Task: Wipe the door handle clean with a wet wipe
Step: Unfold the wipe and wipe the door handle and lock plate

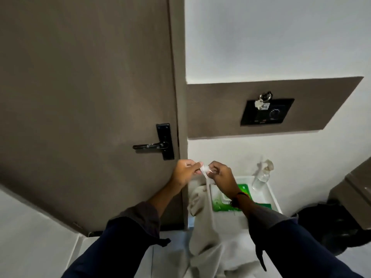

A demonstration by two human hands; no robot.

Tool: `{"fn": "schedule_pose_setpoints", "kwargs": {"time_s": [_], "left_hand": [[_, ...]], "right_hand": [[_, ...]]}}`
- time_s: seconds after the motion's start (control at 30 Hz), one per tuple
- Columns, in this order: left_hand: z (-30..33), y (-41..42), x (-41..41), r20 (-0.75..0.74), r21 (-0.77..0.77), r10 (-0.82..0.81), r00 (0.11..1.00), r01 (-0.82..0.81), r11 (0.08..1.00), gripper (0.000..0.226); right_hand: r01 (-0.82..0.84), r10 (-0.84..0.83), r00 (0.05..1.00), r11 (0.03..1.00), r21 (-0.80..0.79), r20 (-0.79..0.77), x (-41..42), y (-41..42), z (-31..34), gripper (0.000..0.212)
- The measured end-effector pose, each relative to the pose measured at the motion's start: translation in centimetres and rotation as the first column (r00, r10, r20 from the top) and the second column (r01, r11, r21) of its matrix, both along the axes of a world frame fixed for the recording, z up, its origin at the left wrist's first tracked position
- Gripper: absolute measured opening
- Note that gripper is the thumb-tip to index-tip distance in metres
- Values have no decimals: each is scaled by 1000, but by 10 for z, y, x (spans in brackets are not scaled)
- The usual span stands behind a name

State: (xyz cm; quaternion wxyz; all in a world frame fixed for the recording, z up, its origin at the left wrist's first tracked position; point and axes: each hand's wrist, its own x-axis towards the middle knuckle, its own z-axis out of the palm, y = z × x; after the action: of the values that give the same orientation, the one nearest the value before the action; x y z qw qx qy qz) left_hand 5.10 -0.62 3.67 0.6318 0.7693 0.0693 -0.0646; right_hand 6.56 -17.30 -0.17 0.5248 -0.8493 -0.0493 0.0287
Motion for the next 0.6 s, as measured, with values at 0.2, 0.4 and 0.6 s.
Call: {"fn": "schedule_pose_setpoints", "kwargs": {"time_s": [0.2,0.4,0.6], "left_hand": [[56,95,-28,77,50,107,991,-111,993,14],[79,155,-45,96,20,167,981,-169,985,12],[86,189,-44,51,-204,260,964,-245,948,16]], "right_hand": [[-100,107,994,983,151,-35,-28,102,68,30],[-148,196,969,948,283,-148,-43,160,101,49],[-64,110,986,943,325,-125,-37,184,114,30]]}}
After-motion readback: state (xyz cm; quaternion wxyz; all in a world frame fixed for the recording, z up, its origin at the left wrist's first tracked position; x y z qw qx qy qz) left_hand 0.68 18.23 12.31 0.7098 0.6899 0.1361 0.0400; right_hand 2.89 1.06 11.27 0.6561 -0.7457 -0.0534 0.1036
